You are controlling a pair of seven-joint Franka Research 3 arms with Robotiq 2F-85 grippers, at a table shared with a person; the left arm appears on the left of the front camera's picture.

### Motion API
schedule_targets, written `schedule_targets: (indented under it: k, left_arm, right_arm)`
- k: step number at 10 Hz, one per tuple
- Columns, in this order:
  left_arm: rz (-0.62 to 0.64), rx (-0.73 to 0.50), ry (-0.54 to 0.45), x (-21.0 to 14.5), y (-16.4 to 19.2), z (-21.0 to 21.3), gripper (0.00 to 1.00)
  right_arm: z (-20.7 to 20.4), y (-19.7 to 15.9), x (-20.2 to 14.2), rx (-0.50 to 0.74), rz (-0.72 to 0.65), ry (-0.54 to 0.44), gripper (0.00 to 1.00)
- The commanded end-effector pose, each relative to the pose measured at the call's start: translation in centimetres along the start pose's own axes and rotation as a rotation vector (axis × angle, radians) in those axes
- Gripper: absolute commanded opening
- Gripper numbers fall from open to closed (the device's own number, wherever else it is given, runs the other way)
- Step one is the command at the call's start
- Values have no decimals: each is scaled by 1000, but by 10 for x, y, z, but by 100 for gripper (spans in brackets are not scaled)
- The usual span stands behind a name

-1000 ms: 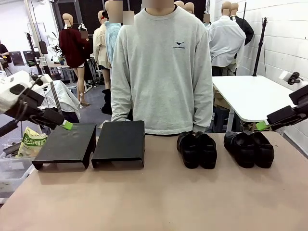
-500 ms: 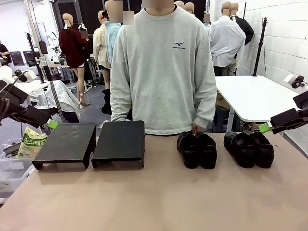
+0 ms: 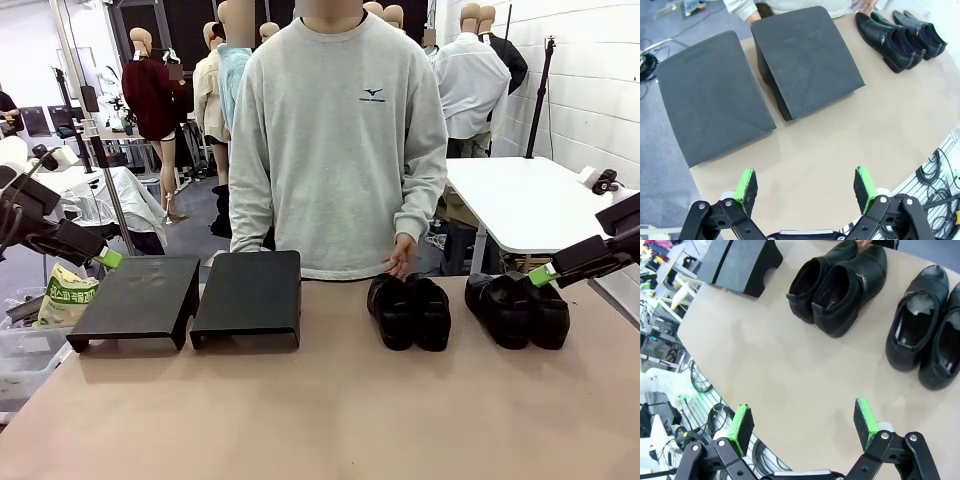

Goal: Organize the shoes by placing them on the stand.
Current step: Pick up one Shoe and place it in the middle of the table.

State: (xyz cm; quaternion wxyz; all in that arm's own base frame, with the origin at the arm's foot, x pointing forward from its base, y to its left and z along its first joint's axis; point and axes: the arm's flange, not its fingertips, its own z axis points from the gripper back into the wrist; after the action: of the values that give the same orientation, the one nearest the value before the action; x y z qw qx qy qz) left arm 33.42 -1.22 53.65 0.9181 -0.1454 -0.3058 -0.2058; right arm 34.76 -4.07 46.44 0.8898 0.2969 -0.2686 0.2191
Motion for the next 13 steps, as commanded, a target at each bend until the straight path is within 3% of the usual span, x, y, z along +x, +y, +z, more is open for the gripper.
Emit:
schedule_targets:
  k: [1, 13]
  left_arm:
    - [-5, 5, 2, 0, 1, 0, 100]
    - [-5, 5, 2, 0, 1, 0, 100]
  right_arm:
    - [2, 0, 0, 17, 14, -8, 100]
    - [2, 0, 0, 17, 14, -8, 100]
